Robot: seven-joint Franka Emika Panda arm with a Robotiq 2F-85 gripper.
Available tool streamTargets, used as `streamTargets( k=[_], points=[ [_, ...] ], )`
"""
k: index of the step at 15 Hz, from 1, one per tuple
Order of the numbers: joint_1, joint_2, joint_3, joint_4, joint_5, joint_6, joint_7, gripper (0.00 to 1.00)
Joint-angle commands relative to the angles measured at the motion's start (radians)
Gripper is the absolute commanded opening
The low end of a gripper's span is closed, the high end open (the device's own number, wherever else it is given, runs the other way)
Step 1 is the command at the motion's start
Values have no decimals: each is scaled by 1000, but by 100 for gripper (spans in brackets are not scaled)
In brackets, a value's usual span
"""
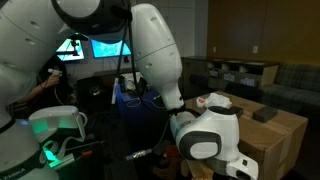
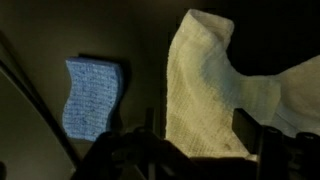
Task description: Put the white towel on the table, then the blue sponge on the box, the right duster on the table, the moose doll on the box, the duster on the table, the turnip plushie on the box, the plastic on the table and finally the first left duster on the box
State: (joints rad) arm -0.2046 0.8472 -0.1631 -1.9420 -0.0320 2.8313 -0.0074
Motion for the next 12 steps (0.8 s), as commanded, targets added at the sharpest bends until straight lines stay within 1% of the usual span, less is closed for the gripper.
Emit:
streamTargets(
  k=[1, 4, 8, 12],
  points=[
    [-27, -17, -14, 4, 25, -2, 16, 100],
    [-59, 3, -16, 24, 39, -11, 23, 100],
    [-114, 31, 6, 57, 67, -35, 10, 100],
    [-151, 84, 16, 122, 93, -66, 10, 100]
  ],
)
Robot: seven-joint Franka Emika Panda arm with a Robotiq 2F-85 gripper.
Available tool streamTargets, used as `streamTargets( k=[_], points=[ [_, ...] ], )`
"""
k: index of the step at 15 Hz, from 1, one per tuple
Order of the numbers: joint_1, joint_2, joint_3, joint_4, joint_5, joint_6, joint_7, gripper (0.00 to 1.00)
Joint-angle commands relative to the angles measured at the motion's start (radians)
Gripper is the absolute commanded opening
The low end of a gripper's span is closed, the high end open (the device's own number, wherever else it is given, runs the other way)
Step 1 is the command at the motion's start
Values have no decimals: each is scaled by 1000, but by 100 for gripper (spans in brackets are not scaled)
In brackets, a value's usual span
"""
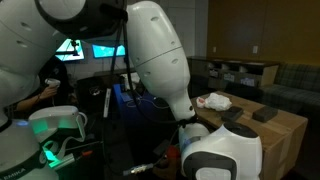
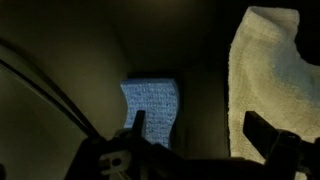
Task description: Put the white towel on the table, then the blue sponge on the box, the right duster on the table, the moose doll on the box, the duster on the table, the turnip plushie on the box, the plastic on the table and finally the first left duster on the box
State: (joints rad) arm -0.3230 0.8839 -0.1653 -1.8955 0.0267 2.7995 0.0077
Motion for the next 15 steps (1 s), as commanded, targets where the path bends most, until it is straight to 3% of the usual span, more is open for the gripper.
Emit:
streamTargets(
  k=[1, 15],
  points=[
    [-46, 59, 24, 94, 40, -48, -11, 100],
    [-145, 261, 51, 403, 81, -235, -23, 100]
  ],
)
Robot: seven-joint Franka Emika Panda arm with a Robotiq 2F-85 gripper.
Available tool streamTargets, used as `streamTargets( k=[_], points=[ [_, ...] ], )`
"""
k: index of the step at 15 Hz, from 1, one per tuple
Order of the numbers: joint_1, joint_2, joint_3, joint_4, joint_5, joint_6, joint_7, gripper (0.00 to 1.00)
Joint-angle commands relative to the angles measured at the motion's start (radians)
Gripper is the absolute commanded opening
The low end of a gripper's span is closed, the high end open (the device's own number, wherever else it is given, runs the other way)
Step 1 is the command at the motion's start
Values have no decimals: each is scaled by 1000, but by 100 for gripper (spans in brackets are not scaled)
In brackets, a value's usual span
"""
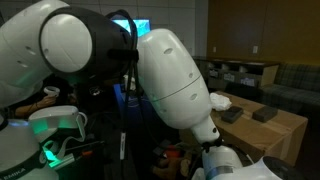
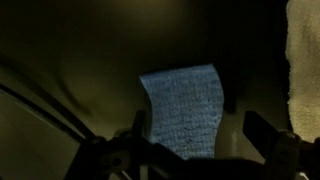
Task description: Put the white towel on the table, then the blue sponge on the box, the right duster on the table, the moose doll on the box, the duster on the table, the turnip plushie on the box, the plastic on the table and finally the first left duster on the box
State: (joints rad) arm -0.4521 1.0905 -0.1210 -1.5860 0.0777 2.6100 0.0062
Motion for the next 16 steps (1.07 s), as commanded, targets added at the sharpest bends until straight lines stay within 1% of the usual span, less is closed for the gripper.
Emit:
streamTargets(
  k=[1, 5, 9, 13, 14, 15, 16],
  points=[
    [-18, 67, 4, 111, 30, -55, -21, 100],
    [-35, 111, 10, 178, 33, -97, -31, 100],
    [-60, 141, 27, 244, 47, -168, -56, 100],
    [-64, 146, 33, 276, 50, -221, -81, 100],
    [-59, 147, 30, 280, 47, -230, -83, 90],
    [-55, 142, 29, 274, 43, -233, -88, 75],
    [-51, 139, 28, 272, 41, -236, -90, 68]
  ],
)
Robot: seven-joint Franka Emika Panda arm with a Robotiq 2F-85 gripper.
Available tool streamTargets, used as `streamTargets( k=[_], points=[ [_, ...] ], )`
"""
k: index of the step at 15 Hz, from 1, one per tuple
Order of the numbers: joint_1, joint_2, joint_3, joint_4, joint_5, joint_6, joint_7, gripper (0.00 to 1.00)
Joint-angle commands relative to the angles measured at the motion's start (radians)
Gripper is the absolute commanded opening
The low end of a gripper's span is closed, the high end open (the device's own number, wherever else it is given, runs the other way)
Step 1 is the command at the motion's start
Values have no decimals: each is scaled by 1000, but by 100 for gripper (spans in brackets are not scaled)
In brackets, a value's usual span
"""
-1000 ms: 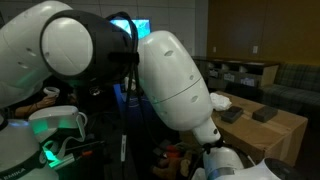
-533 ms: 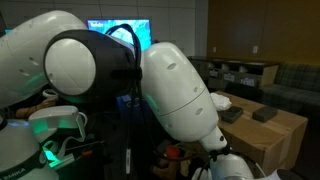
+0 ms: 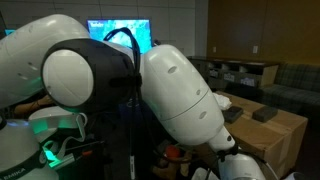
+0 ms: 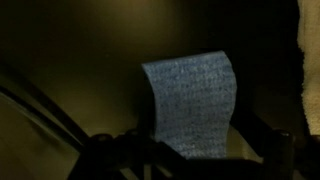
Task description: Put the white towel on the table, then the blue sponge on the box, the right duster on the table, the moose doll on the box, the duster on the table, the turnip plushie on the box, the plastic on the table and finally the first left duster on the box
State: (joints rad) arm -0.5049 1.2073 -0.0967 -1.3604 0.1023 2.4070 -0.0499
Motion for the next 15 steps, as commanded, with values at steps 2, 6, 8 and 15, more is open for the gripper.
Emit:
streamTargets(
  k=[2, 6, 8, 15],
  points=[
    [11, 12, -1, 42, 12, -41, -38, 52],
    [23, -9, -4, 22, 7, -45, -49, 35],
    [31, -23, -6, 8, 5, -41, -52, 31],
    [76, -111, -25, -89, -12, -8, -51, 23]
  ],
)
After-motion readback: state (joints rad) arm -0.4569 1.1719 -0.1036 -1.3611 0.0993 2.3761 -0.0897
